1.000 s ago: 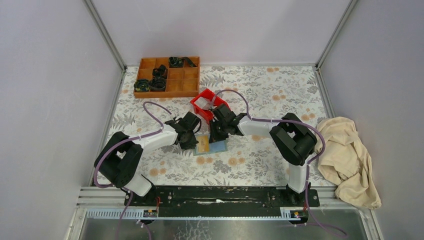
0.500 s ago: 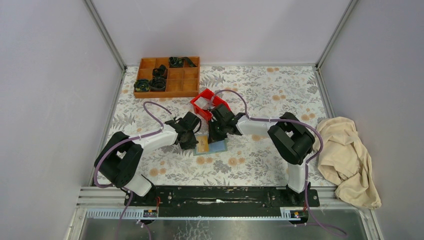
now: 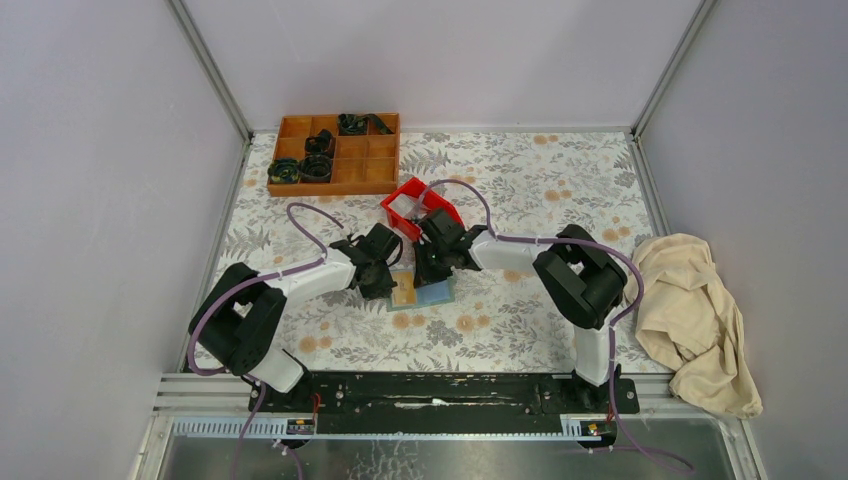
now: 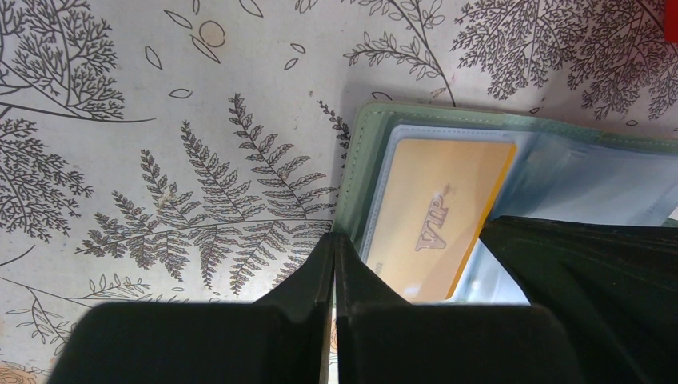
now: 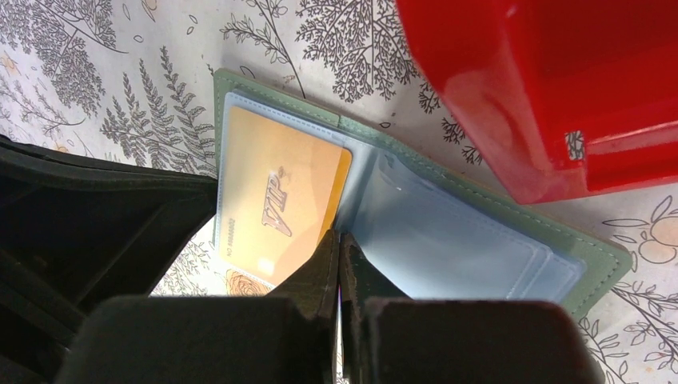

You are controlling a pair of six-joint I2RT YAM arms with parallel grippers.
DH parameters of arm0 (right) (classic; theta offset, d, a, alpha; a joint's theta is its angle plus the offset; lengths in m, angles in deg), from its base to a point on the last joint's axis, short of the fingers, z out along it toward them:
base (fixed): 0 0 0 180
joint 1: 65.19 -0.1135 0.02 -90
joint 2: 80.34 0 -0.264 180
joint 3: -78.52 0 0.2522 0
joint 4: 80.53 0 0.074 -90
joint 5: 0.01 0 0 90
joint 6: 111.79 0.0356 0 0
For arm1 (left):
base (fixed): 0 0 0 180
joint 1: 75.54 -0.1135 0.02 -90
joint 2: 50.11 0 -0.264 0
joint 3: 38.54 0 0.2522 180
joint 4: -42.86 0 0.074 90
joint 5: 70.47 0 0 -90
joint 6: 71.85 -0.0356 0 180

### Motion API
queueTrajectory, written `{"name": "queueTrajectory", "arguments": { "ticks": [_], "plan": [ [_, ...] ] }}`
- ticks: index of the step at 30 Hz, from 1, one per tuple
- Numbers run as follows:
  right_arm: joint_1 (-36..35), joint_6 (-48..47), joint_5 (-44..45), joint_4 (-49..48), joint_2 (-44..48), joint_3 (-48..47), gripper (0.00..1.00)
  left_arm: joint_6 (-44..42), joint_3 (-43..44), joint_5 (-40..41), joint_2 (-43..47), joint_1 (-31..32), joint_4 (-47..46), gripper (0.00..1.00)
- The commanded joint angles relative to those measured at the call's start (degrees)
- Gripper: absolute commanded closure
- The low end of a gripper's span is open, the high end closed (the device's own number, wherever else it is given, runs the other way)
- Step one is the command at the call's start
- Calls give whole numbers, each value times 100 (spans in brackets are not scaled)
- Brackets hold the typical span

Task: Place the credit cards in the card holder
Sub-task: Insert the credit card into the card holder, then pick up the credit card from the storage box.

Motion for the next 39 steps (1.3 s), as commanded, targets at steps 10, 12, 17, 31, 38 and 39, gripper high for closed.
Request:
{"name": "queueTrajectory", "arguments": {
  "ticks": [10, 12, 17, 31, 38, 39],
  "plan": [
    [-125, -943, 1133, 1158, 856, -545, 92, -25, -140, 216, -353, 16, 225, 96],
    [-120, -1153, 1410, 1364, 1018, -737, 91, -40, -38, 253, -318, 15, 225, 94],
    [-124, -1675, 2212, 1253, 1551, -972, 89, -54, 193, 396, -138, 15, 173, 89],
    [410, -2095, 2281, 898, 995, -2081, 39, -409, 611, 1163, 754, -93, 153, 52],
    [528, -2391, 1664, 1339, 187, -3065, 16, -485, 521, 1218, 943, -253, 206, 40],
    [548, -2440, 1455, 1383, 71, -3217, 17, -493, 479, 1187, 965, -262, 157, 39]
  ]
}}
